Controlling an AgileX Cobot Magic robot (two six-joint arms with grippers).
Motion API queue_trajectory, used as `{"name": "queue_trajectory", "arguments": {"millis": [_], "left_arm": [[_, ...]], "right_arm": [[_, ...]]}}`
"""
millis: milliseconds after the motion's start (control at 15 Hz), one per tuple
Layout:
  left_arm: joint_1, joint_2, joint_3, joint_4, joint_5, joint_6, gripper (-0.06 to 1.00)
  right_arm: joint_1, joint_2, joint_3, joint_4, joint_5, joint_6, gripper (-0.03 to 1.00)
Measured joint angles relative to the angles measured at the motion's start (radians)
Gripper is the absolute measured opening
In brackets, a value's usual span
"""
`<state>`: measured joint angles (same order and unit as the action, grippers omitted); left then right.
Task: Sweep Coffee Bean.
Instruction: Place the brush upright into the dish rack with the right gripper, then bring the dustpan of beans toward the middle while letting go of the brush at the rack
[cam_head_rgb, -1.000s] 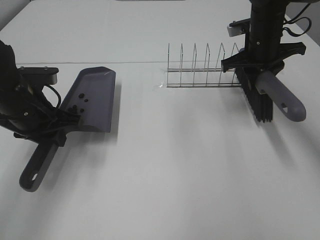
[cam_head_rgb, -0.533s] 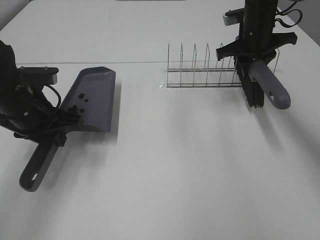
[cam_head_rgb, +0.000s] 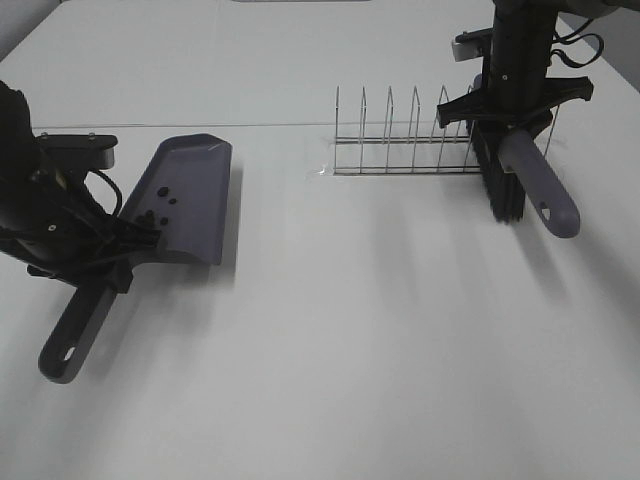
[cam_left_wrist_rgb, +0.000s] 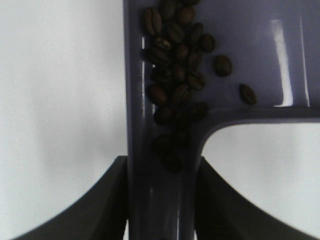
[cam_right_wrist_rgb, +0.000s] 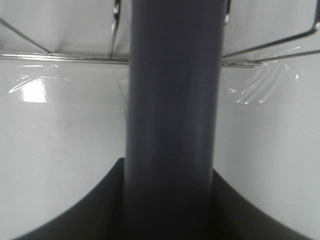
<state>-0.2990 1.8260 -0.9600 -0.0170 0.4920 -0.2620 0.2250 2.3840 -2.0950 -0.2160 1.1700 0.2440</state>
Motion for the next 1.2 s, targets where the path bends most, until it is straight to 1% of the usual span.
{"name": "queue_trajectory", "arguments": {"millis": [133, 333, 467, 533, 600, 667, 800, 1000, 1200], "left_arm": [[0.000, 0.000, 0.000, 0.000, 0.000, 0.000, 0.36], [0.000, 0.000, 0.000, 0.000, 0.000, 0.000, 0.36], [0.000, 0.000, 0.000, 0.000, 0.000, 0.000, 0.36], [0.000, 0.000, 0.000, 0.000, 0.000, 0.000, 0.36], [0.000, 0.000, 0.000, 0.000, 0.000, 0.000, 0.36], [0.000, 0.000, 0.000, 0.000, 0.000, 0.000, 0.36], [0.000, -0.006, 0.000, 0.000, -0.001, 0.000, 0.36], [0.000, -0.044, 0.000, -0.010, -0.006, 0.000, 0.36], [-0.004, -0.053, 0.000, -0.066, -0.012, 0.000, 0.36]], "right_arm": [[-0.010, 0.001, 0.000, 0.031, 0.000, -0.026, 0.35], [-0.012, 0.001, 0.000, 0.039, -0.016, -0.032, 0.35], [-0.012, 0.001, 0.000, 0.039, -0.038, -0.030, 0.46], [-0.012, -0.001, 0.000, 0.038, -0.055, -0.028, 0.56], [-0.012, -0.002, 0.000, 0.038, -0.063, -0.027, 0.62], [-0.012, -0.004, -0.001, 0.038, -0.068, -0.026, 0.65], [-0.012, -0.028, -0.001, 0.038, -0.070, -0.025, 0.68], [-0.012, -0.114, -0.001, 0.053, -0.063, -0.025, 0.68], [-0.012, -0.187, -0.001, 0.105, 0.001, -0.025, 0.68]]}}
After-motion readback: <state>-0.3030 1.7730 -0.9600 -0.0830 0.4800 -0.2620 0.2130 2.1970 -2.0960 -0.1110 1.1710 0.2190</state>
